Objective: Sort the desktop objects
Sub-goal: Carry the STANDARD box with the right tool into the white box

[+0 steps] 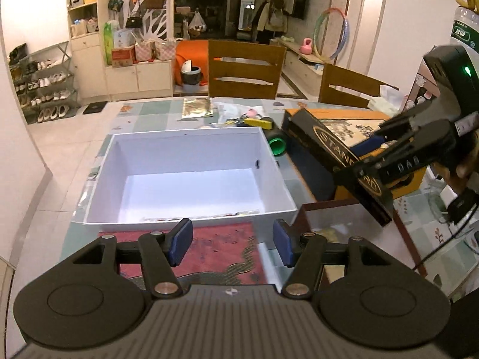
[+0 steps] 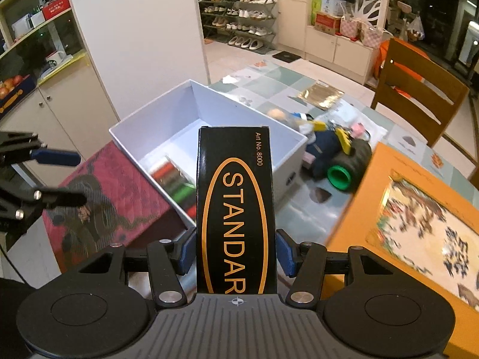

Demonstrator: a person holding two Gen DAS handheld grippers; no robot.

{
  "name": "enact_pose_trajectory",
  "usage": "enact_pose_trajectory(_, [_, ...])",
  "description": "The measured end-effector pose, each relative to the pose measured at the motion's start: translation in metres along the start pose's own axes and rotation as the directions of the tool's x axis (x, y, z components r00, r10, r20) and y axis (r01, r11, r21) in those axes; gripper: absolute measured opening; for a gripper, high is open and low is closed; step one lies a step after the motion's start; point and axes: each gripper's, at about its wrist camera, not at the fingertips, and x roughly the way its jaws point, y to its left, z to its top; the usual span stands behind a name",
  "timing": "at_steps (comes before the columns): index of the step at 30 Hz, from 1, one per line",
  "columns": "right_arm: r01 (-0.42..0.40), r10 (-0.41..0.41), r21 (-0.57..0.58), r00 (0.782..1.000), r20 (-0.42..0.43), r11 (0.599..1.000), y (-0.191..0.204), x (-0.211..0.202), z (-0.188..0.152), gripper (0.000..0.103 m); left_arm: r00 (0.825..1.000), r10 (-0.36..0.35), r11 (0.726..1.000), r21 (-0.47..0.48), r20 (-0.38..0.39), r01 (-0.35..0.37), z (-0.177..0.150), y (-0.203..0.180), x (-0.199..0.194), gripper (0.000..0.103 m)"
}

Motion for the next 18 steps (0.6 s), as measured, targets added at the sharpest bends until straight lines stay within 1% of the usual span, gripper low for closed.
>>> enact_pose_trajectory(2, [-0.011,0.011,0.009,1.000,0.007,1.000,0.005,0.006,0.009,0.058,1.000,-0.001,1.000,-0.007,0.000,0.001,-0.004,0.010,-0.003,0.066])
enact_pose_trajectory(5, [-0.016,0.016,-0.015,1.000,0.014,1.000,0.013,0.018,0.025,0.058,1.000,0.009,1.000,-0.003,0.006,-0.009,-0.007,0.024,-0.010,0.066])
enact_pose_trajectory(10, [-0.032,0.034,-0.150,0.999,0.011,0.988,0.031,0.045,0.059,0.058,0.999,0.030,0.999,-0.019,0.025,-0.030,-0.013,0.043,-0.021,0.066])
enact_pose_trajectory(14, [-0.068,0.065,-0.276,0.998,-0.019,0.959,0.044,0.074,0.083,0.058,0.998,0.046,0.999,-0.030,0.031,-0.045,-0.014,0.058,-0.029,0.066])
enact_pose_trajectory(18, [-0.108,0.085,-0.407,0.994,-0.073,0.907,0.058,0.107,0.101,0.058,0.998,0.060,0.997,-0.045,0.032,-0.059,-0.015,0.073,-0.034,0.066])
